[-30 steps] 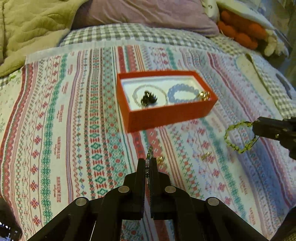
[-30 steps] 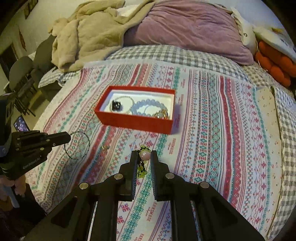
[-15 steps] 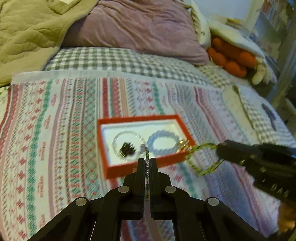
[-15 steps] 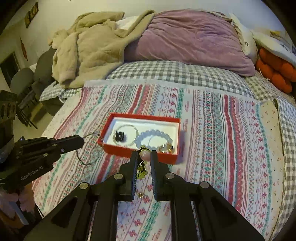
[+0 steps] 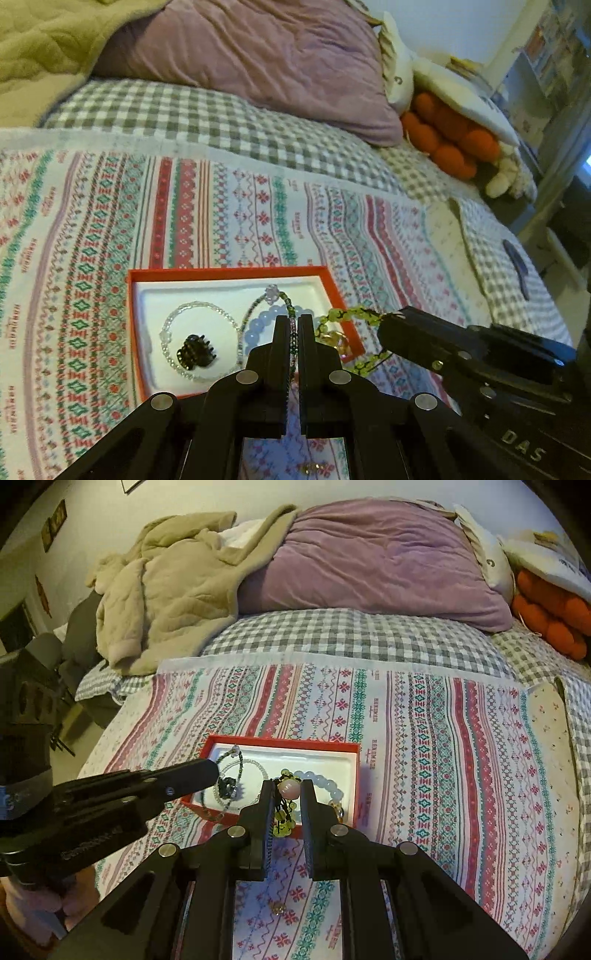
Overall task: Organize jewelry
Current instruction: 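Lower both bracelets into the red box and open both tools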
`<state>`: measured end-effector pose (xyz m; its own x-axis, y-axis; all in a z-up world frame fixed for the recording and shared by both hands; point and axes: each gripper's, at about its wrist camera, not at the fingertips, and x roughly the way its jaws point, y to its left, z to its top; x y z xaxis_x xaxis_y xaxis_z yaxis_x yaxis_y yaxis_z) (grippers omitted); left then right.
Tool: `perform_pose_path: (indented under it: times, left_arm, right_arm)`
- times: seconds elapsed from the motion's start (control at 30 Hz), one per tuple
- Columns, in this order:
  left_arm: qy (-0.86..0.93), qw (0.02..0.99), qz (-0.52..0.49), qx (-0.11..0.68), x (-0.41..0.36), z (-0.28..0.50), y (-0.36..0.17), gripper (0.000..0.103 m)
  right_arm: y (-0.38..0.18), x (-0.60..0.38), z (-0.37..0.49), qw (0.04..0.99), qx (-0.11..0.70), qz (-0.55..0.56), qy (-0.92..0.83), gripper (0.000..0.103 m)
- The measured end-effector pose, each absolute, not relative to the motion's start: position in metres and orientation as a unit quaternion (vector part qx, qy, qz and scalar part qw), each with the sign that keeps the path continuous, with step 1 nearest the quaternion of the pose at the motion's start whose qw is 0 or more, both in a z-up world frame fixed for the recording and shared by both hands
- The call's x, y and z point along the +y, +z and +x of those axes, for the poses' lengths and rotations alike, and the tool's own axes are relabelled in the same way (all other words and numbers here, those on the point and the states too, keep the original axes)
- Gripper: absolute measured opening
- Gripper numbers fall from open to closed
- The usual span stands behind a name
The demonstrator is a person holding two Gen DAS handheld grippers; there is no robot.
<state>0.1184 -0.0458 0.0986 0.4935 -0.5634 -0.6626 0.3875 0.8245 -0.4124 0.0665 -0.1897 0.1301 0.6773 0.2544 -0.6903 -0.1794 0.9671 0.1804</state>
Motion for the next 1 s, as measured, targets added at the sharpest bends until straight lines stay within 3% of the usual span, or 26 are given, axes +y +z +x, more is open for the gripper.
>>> perform_pose_path:
  times: [1.0]
  left_arm:
    - [-0.162,0.883,-0.006,0.441,-0.027,0.143,0.049,0.000]
  right_arm:
    - [0.082,-0.187,0.118,0.899,0.422,0.048,0.107,0.014]
